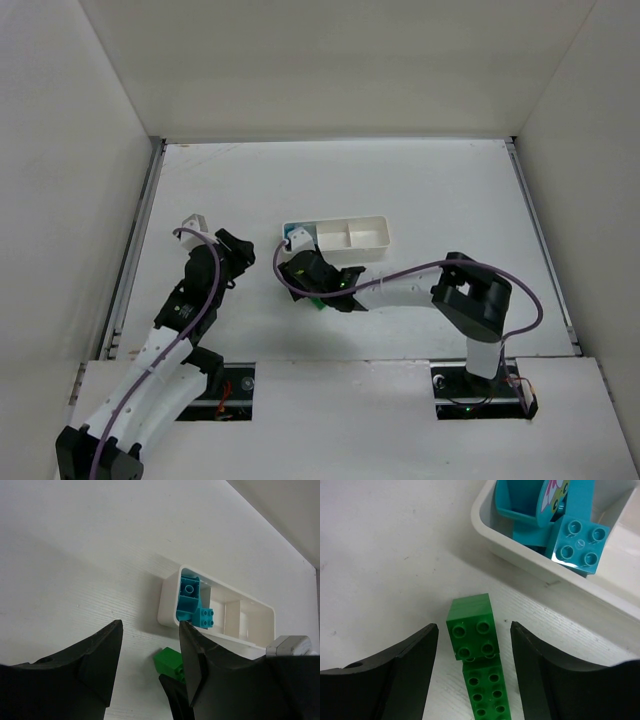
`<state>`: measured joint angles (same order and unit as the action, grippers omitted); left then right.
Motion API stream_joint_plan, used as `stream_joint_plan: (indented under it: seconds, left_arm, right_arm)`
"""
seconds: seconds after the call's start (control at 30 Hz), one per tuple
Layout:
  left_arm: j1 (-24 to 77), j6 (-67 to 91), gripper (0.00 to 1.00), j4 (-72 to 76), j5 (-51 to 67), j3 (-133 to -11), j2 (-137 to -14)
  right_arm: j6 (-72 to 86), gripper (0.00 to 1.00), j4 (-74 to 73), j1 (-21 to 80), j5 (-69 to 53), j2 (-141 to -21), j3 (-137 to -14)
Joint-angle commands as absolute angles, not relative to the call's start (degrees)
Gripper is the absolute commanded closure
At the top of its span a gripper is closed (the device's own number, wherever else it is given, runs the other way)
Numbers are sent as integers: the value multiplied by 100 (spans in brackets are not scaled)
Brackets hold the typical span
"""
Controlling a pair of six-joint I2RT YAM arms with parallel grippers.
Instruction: Sort the legos into containers by color
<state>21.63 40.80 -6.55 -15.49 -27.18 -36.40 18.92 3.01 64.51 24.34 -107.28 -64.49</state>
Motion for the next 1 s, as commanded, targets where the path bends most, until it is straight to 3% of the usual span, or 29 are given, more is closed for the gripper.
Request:
stream_joint_plan:
  seconds: [0.0, 0.63, 0.97]
  left_arm:
    - [2087, 4166, 54, -624, -1424, -2786, -3542]
    - [2034, 4166, 54, -624, -1362, -2795, -3559]
    - [1921, 4596, 53, -484, -529, -3076, -3691]
  right_arm:
    - [1881, 38, 413, 6394, 2321, -10828, -6715]
    - [2100, 64, 448, 6271, 2048, -10610, -6724]
    - [3540, 67, 1396, 5209, 4, -9028, -5592]
